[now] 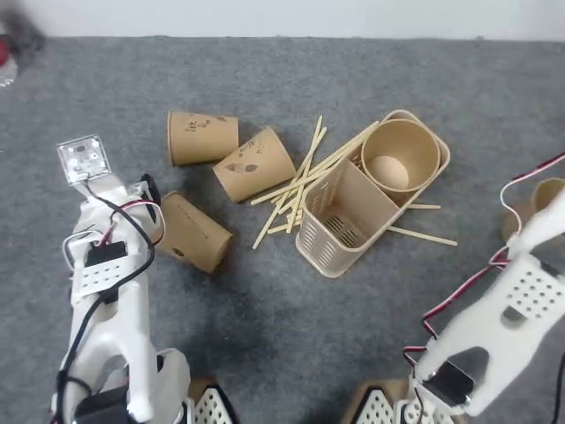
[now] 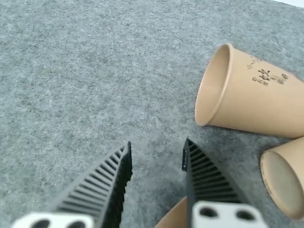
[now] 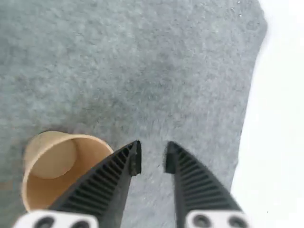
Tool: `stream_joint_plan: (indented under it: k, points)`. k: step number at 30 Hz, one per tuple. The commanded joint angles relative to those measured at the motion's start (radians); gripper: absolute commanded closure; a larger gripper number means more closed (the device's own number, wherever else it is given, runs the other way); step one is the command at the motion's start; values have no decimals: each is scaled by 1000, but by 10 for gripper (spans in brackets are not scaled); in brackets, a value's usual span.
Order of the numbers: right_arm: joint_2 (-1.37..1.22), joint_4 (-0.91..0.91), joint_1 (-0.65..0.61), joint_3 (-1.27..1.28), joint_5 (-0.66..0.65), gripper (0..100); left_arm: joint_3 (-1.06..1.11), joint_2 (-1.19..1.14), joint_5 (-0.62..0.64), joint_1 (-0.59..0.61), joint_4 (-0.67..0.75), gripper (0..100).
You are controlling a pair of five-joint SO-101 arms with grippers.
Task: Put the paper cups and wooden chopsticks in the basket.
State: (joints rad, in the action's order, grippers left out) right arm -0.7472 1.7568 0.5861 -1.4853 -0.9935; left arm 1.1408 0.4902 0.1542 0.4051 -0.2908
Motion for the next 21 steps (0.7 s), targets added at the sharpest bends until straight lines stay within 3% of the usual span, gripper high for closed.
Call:
stream_joint_plan:
  k: [1,5,10,15,21]
  points:
    - [242,47,-18,195,44,870,-4,5,-8,-6,20,824]
    - [515,44,-41,535,57,872,-4,5,-8,-6,20,824]
    - [779,38,-77,925,193,872,-4,5,-8,-5,18,824]
    - [831,-35,-65,1198,247,872,-1,5,-8,-2,17,824]
    - [828,-255,-58,1448,250,872,4,5,-8,-2,20,824]
